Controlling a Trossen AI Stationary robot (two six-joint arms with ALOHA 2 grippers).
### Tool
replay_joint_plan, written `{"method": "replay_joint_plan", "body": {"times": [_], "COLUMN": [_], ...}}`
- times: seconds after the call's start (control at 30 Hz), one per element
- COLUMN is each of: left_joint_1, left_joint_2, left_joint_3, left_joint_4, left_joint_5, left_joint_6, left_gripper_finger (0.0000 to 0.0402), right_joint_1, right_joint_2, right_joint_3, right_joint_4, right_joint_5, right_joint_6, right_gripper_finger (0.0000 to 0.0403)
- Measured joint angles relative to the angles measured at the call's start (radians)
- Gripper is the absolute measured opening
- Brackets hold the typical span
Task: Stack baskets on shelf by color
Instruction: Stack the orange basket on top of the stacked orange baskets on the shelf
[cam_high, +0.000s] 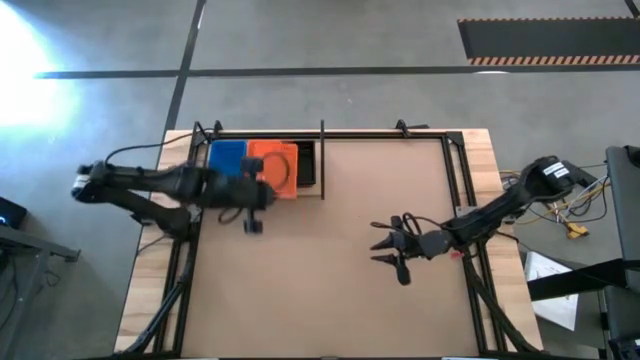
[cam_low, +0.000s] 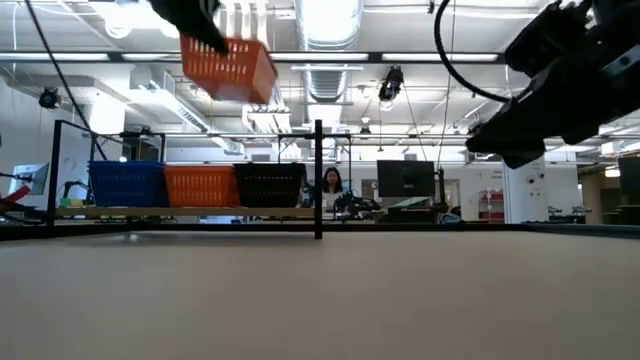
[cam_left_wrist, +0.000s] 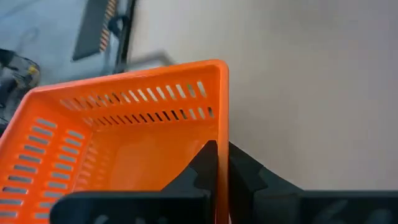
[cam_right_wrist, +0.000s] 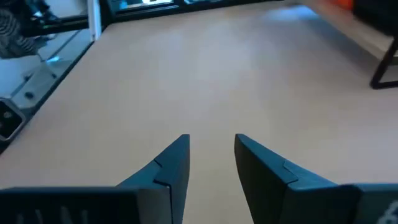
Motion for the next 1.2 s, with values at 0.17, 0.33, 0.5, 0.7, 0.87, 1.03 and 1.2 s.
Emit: {"method": "replay_joint_plan", "body": {"times": [0.17, 0.33, 0.5, 0.7, 0.87, 1.03, 1.2], "left_joint_1": [0.294, 0.508, 0.608, 0.628, 0.626, 0.626, 0.626], "left_joint_2": [-0.061, -0.089, -0.079, -0.046, -0.04, -0.04, -0.04], "left_joint_3": [-0.136, -0.281, -0.363, -0.377, -0.374, -0.374, -0.373], "left_joint_4": [0.054, 0.203, 0.313, 0.313, 0.3, 0.259, 0.24], "left_joint_5": [0.16, 0.242, 0.356, 0.355, 0.363, 0.393, 0.436], "left_joint_6": [0.227, 0.36, 0.389, 0.382, 0.377, 0.352, 0.304], "left_gripper_finger": [0.0, 0.0, 0.0, 0.0, 0.0, 0.0013, 0.0051], "right_joint_1": [-0.004, -0.004, -0.004, -0.004, -0.004, -0.004, -0.004], "right_joint_2": [0.053, 0.13, 0.235, 0.358, 0.407, 0.387, 0.355], "right_joint_3": [0.013, 0.071, 0.135, 0.211, 0.247, 0.272, 0.273], "right_joint_4": [0.038, 0.043, 0.038, 0.037, 0.025, -0.082, -0.103], "right_joint_5": [0.007, 0.006, -0.003, -0.017, -0.064, -0.063, -0.063], "right_joint_6": [-0.001, -0.003, -0.025, -0.06, -0.069, -0.066, -0.066], "right_gripper_finger": [0.0116, 0.0118, 0.0118, 0.0116, 0.0109, 0.01, 0.009]}}
